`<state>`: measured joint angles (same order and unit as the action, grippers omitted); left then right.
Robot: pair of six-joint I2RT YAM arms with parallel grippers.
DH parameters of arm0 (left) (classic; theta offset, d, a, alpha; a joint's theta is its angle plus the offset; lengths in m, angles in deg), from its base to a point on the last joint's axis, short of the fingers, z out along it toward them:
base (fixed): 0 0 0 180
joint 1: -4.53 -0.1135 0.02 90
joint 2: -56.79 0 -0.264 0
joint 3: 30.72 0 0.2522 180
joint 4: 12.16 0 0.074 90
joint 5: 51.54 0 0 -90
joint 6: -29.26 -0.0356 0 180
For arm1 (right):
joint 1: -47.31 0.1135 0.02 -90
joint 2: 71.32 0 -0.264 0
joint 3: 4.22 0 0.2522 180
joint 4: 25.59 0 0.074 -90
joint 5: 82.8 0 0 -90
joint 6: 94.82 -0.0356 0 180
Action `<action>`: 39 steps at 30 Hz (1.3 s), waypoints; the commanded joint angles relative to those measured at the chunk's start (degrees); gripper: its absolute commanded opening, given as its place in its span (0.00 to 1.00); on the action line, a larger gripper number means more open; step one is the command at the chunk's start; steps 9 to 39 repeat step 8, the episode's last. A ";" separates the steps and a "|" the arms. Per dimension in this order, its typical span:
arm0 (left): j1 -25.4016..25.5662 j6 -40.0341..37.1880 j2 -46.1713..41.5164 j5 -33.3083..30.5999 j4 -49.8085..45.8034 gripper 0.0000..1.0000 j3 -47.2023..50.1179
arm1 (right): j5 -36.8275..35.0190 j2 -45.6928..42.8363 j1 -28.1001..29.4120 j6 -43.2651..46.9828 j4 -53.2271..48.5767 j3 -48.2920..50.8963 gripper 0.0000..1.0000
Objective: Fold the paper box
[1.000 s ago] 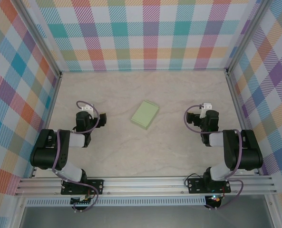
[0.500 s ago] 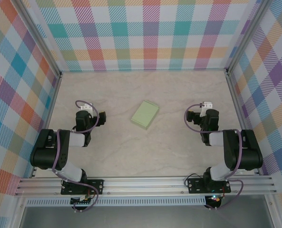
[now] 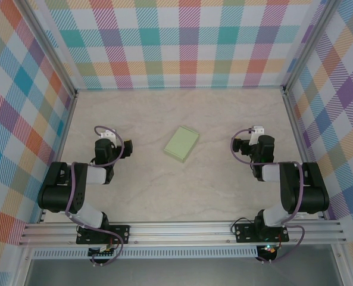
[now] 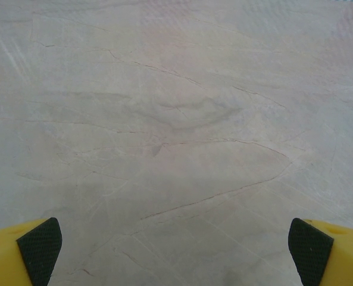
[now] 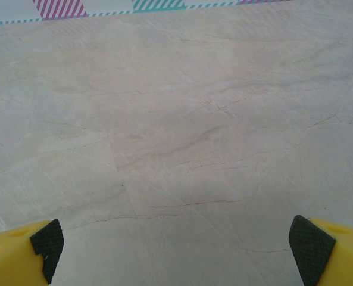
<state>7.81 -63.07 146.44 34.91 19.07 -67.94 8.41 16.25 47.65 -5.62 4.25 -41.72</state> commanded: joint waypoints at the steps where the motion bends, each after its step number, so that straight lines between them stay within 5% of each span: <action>1: 0.25 0.52 0.18 -0.40 0.98 1.00 -0.85 | 2.04 0.14 -0.47 0.45 0.18 -1.39 1.00; 39: 0.23 0.56 0.09 -0.35 1.06 1.00 -0.71 | 1.95 0.06 -0.45 0.58 0.75 -1.04 1.00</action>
